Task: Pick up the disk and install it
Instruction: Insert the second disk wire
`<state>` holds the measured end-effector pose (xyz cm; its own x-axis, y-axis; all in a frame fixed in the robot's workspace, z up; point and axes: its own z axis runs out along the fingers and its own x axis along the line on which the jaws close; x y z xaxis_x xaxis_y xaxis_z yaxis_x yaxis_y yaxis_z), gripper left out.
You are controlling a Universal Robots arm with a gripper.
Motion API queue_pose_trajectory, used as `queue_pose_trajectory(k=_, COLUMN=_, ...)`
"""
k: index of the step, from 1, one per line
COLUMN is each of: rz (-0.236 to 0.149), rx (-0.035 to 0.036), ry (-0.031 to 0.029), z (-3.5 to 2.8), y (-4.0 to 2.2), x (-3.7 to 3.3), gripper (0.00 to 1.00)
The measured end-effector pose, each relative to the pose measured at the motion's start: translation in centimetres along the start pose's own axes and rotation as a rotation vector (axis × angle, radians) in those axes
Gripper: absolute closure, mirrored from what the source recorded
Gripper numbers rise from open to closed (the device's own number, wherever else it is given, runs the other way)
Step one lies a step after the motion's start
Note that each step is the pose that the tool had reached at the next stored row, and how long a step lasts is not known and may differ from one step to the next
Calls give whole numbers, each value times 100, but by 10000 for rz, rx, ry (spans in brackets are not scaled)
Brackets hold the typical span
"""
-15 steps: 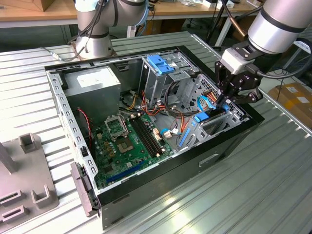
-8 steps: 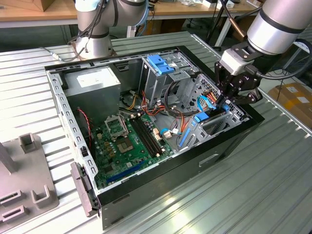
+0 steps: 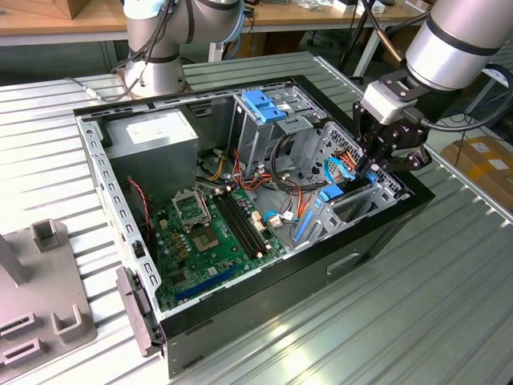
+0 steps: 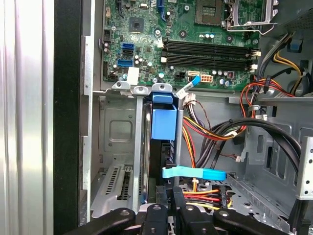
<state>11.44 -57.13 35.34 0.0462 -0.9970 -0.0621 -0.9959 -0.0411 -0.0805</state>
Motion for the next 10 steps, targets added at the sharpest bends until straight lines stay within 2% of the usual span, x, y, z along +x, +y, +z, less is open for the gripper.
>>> queue_pose_trajectory(k=10, rz=28, rx=3, ry=-12, z=5, y=11, x=0, gripper=84)
